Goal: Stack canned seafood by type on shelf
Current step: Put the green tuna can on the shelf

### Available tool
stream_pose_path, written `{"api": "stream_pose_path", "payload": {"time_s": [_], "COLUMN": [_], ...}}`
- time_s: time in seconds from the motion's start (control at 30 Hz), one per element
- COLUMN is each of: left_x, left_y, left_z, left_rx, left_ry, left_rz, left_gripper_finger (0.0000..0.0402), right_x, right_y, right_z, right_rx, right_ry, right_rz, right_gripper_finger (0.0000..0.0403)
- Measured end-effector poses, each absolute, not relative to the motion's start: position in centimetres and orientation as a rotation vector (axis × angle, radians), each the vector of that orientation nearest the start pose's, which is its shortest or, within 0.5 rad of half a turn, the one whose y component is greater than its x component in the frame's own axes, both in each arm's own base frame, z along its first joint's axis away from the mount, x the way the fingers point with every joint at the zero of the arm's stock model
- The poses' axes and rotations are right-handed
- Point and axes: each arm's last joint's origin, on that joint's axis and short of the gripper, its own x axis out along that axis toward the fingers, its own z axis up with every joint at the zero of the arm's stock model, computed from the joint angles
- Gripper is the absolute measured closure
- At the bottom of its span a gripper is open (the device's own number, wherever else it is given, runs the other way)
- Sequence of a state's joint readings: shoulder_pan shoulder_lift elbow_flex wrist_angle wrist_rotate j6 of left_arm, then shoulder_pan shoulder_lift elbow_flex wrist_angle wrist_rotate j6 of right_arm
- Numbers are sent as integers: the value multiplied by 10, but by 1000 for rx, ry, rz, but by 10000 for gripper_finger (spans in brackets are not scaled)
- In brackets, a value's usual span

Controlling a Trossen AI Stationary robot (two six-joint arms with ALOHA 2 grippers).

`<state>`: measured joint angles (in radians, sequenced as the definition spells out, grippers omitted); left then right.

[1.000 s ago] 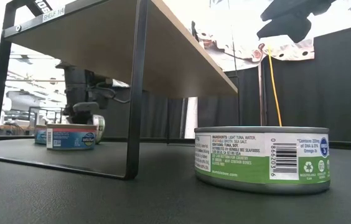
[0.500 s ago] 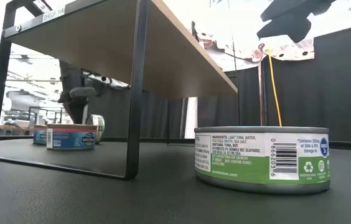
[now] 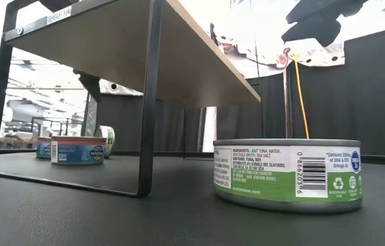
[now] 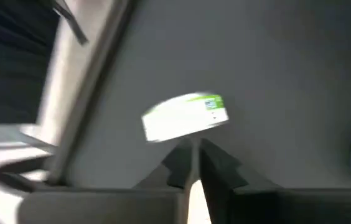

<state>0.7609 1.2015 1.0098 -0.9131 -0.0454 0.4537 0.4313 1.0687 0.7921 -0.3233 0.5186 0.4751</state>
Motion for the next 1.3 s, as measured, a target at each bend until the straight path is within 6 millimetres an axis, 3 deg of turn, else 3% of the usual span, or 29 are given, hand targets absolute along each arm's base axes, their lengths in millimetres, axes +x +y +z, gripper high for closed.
{"api": "stream_pose_path", "payload": {"time_s": [0.2, 0.37, 0.47, 0.73, 1.3], "left_x": [169, 174, 178, 184, 203], "left_y": [148, 147, 150, 156, 171], "left_z": [287, 283, 278, 267, 231], "left_rx": [358, 494, 627, 826, 757], "left_ry": [1283, 1292, 1331, 1408, 1480], "left_rz": [317, 140, 15, -169, -288], "left_gripper_finger": [236, 139, 105, 92, 91], "right_x": [208, 208, 208, 208, 207], "right_y": [80, 80, 81, 81, 82], "right_z": [274, 273, 273, 273, 273], "right_rx": [168, 173, 172, 179, 165], "right_ry": [497, 505, 507, 516, 518], "right_rz": [-200, -180, -173, -148, -139], "right_gripper_finger": [193, 193, 193, 193, 193]}}
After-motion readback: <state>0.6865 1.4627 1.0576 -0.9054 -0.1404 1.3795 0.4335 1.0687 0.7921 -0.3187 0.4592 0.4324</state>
